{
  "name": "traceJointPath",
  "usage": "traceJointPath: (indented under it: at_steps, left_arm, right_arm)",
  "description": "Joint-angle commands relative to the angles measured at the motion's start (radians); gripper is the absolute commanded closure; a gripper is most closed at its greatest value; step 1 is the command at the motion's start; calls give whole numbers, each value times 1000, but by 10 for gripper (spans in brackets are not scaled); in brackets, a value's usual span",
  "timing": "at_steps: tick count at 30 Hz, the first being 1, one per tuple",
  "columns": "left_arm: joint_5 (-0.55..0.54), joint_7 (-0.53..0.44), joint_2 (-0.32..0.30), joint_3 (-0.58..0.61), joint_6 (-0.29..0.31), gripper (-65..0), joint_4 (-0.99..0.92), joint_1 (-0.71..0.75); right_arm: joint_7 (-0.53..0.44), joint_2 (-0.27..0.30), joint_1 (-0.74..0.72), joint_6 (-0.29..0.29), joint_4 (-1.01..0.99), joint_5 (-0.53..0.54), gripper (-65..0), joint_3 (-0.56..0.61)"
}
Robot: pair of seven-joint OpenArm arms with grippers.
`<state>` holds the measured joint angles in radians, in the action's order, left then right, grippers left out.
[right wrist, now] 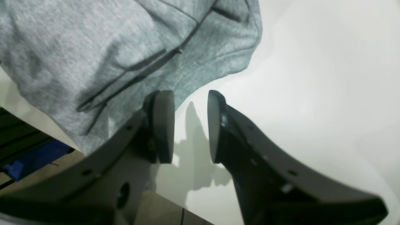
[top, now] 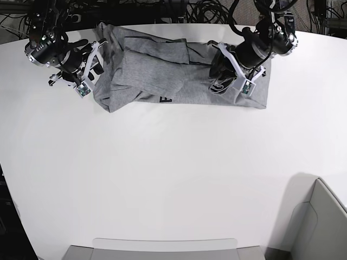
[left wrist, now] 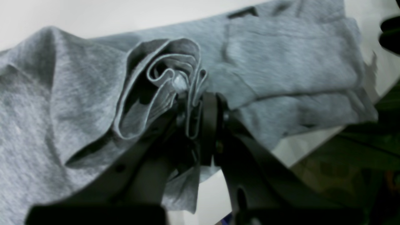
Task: Fold the T-shirt properly
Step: 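Fold the strip's end with the left gripper toward the right gripper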
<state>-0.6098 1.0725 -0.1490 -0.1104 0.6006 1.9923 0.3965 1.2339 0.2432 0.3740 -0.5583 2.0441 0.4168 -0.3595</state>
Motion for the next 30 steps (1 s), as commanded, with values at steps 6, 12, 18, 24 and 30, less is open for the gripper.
traceJointPath:
  at_steps: [6, 12, 18, 24, 30]
  left_arm:
    - [-14, -13, -7, 10, 6, 0, 14, -3]
    - [-23, -22, -7, 5, 6, -125, 19, 3]
    - [-58, -16, -5, 5, 6, -153, 14, -3]
    - [-129, -15, -8, -5, 14, -81, 14, -5]
    - [-123, -19, -8, -176, 9, 0, 14, -5]
  right_arm:
    - [-9, 9, 1, -1, 20, 11, -179, -6]
    - [-9, 9, -3, -1, 20, 11, -179, -3]
    - [-9, 9, -3, -1, 20, 11, -179, -2]
    - [-9, 9, -3, -1, 20, 11, -179, -5]
    - [-9, 9, -3, -1, 20, 12, -179, -8]
